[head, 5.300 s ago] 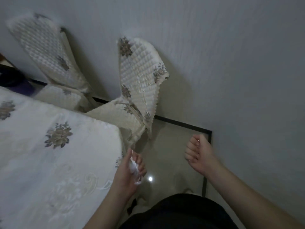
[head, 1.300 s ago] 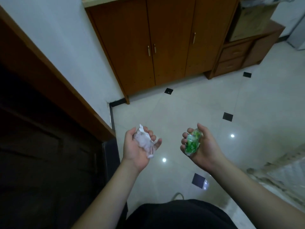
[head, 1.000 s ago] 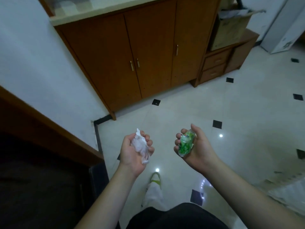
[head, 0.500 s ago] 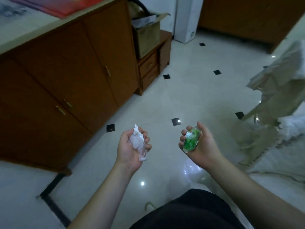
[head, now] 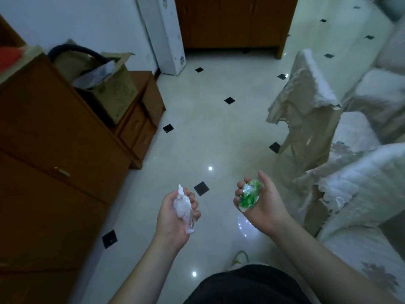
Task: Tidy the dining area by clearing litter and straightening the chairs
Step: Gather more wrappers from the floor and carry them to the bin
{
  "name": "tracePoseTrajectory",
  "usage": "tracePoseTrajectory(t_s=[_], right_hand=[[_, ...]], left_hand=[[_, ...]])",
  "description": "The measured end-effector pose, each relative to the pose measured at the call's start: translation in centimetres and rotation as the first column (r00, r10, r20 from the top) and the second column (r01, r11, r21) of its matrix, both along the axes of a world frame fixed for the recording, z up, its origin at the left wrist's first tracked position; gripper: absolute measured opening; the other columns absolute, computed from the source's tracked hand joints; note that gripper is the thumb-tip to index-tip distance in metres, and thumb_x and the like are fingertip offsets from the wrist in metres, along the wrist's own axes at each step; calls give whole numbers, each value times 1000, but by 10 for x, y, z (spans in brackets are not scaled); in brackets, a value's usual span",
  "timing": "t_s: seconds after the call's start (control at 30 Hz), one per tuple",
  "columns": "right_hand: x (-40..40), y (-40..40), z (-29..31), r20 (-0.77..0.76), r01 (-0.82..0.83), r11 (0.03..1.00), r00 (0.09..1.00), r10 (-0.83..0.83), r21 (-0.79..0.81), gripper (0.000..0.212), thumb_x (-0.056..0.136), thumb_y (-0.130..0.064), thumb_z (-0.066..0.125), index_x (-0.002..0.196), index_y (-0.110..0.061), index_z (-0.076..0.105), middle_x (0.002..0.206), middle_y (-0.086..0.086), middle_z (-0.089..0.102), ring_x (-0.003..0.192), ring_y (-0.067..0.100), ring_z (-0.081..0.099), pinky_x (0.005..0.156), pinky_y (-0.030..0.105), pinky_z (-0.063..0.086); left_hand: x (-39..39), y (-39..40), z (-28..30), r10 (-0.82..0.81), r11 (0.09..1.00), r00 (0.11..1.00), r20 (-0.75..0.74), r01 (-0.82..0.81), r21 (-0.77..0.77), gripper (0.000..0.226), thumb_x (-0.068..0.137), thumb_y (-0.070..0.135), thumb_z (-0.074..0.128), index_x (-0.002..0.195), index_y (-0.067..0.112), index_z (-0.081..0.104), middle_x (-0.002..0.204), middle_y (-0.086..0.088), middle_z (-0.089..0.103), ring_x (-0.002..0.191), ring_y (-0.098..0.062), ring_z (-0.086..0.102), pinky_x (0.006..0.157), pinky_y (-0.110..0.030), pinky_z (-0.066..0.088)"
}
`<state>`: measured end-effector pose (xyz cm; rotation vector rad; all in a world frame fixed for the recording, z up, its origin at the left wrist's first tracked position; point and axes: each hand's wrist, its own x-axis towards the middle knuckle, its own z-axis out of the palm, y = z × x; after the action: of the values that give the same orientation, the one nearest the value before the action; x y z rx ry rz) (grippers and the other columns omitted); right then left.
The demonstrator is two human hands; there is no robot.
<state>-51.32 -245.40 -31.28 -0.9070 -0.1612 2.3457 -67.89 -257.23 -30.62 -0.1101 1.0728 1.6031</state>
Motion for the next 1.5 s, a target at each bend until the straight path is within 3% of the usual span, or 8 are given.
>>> tracePoseTrajectory(t_s=[0.13, 0.37, 0.73, 0.9, 1.17, 1.5], right_hand=[[-7, 58, 7, 9, 1, 1000, 1000, -1, 13, 29, 88, -41, 51, 74, -16, 52, 70, 3, 49, 54, 16, 48, 52, 27, 41], [-48, 132, 5, -12, 23, 1000, 1000, -23, -2, 28, 86, -42, 53, 75, -16, 53, 70, 3, 51, 56, 16, 48, 53, 26, 43], [-193, 270, 9, 38, 21, 998, 999, -23, 53, 29, 90, -42, 49, 75, -17, 52, 70, 2, 51, 55, 15, 49, 53, 24, 41], [-244, 328, 29, 13, 98, 992, 995, -99, 79, 29, 90, -42, 49, 75, -18, 51, 69, 1, 50, 54, 15, 49, 53, 25, 40], [-249, 430, 19, 37, 231, 971, 972, -233, 57, 30, 90, -43, 48, 73, -18, 51, 69, 1, 49, 54, 15, 49, 52, 23, 42], [-246, 622, 9, 61, 341, 940, 938, -341, 6, 31, 90, -43, 49, 72, -18, 51, 67, 1, 49, 51, 15, 48, 49, 22, 42]], left_hand=[[-12, 68, 3, -27, 999, 998, 60, 26, 24, 9, 77, 27, 52, 74, 19, 54, 69, 1, 48, 52, -14, 45, 42, -20, 38], [-42, 151, 0, -76, 994, 994, 80, 81, -67, 11, 82, 22, 46, 72, 20, 51, 68, 1, 44, 51, -14, 38, 39, -18, 34], [-186, 291, -16, -122, 992, 988, 97, 120, 33, 11, 88, 24, 51, 83, 19, 60, 70, 4, 46, 57, -11, 38, 44, -19, 34], [-239, 363, -4, -225, 974, 973, 46, 224, 29, 7, 89, 24, 51, 87, 20, 56, 67, 3, 47, 53, -11, 41, 43, -19, 35], [-268, 486, -11, -352, 936, 936, 11, 351, 27, 8, 93, 25, 47, 88, 21, 53, 68, 2, 47, 51, -12, 42, 43, -18, 36], [-283, 683, -13, -476, 878, 879, 2, 476, -47, 10, 89, 26, 48, 82, 24, 54, 74, 2, 43, 52, -14, 40, 32, -17, 36]])
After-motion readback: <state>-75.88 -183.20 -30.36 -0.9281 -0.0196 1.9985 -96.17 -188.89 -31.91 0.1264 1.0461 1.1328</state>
